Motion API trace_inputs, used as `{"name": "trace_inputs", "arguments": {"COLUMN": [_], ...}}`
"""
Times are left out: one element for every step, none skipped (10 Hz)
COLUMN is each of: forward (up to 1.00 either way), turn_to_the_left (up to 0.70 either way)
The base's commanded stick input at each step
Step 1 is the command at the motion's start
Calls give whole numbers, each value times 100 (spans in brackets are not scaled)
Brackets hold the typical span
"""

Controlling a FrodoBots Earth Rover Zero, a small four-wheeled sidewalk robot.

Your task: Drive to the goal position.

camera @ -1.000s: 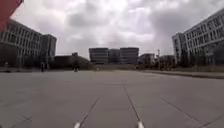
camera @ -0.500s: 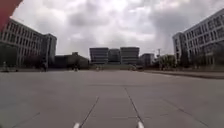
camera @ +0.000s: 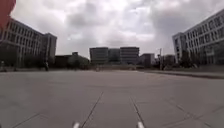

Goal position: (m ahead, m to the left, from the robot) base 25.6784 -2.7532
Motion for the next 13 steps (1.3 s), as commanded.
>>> {"name": "trace_inputs", "arguments": {"forward": [60, 60, 60, 60, 60, 60, 60, 60, 60, 60, 60, 60, 60], "turn_to_the_left": [0, 0, 0, 0, 0, 0, 0, 0, 0, 0, 0, 0, 0]}}
